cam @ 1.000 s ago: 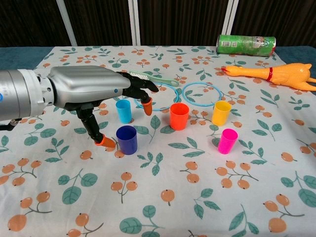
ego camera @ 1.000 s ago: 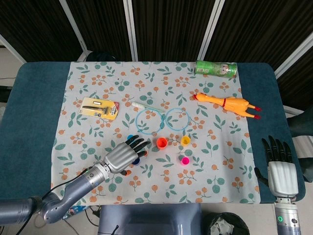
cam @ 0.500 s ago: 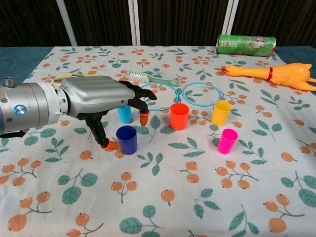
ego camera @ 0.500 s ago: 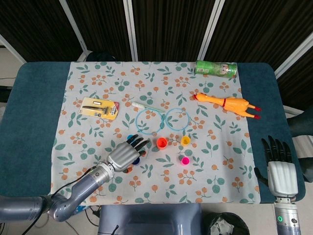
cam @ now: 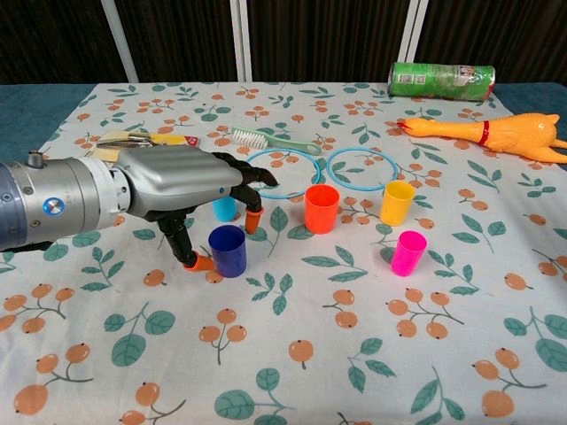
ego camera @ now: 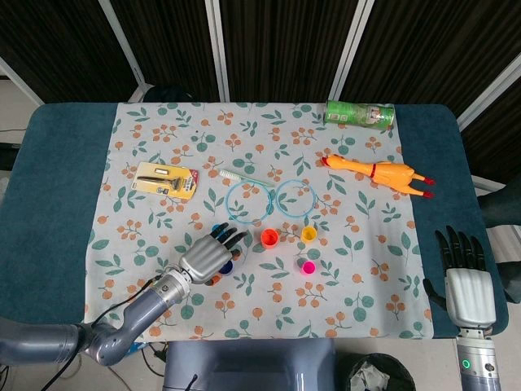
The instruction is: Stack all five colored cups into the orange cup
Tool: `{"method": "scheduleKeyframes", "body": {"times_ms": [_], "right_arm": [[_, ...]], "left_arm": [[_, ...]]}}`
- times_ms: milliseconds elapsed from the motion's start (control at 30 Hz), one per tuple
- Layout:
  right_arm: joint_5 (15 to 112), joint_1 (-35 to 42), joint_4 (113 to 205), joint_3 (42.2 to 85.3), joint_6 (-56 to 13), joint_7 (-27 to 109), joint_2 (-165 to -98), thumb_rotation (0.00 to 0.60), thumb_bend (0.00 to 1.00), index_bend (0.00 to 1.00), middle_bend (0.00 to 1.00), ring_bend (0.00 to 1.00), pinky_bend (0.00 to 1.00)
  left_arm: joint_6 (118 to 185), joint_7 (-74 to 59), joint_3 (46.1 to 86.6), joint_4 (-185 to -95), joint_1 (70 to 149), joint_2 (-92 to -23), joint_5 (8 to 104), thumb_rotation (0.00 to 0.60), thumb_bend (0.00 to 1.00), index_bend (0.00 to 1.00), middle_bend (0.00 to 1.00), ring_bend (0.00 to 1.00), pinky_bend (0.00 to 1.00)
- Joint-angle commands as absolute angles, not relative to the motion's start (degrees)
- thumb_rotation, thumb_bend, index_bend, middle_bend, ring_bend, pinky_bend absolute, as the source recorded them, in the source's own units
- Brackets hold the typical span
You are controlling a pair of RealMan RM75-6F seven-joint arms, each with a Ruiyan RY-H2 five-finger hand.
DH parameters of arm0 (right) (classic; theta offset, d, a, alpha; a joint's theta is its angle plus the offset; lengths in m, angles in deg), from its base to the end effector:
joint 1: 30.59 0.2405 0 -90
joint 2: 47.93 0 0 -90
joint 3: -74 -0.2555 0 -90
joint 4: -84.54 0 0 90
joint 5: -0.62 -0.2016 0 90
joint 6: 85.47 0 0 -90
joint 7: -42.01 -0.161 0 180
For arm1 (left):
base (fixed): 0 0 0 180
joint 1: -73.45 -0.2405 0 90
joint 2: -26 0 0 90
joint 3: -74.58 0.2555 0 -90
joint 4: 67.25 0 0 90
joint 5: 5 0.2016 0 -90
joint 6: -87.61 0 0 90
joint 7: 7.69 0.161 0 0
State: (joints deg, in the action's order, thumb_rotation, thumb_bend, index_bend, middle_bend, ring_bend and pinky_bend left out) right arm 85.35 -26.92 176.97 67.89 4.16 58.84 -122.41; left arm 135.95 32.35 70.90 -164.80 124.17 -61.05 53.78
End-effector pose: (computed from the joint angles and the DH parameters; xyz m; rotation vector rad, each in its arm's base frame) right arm -0.2894 -0.2000 0.1324 1.3066 -0.7624 0.8588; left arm -0.0899 0.3039 -0.0517 -2.2983 -0.6753 -0.7263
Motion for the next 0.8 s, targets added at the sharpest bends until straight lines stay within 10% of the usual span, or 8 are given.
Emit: {"method": "scheduleKeyframes", "body": {"times_ms": [33,800], "right_arm": [[85.32,-26.92,176.97,67.89,4.11,58.76,-122.4,0.6,0.33,0.0,0.0,0.0,0.06],[84.98,-26.87,177.19,67.96,3.66,58.65,-122.45,0.6,0.33,0.0,0.0,0.0,0.06]], "left_arm": [[136.01,32.29,71.06,-164.57,124.34,-61.26,53.6,0.6,0.22,0.41,0.0,0.0,0.0],[141.12,29.97,68.07,-168.27,125.97,-59.27,56.39,0.6,0.32,0.48,0.01,0.0,0.0]]}}
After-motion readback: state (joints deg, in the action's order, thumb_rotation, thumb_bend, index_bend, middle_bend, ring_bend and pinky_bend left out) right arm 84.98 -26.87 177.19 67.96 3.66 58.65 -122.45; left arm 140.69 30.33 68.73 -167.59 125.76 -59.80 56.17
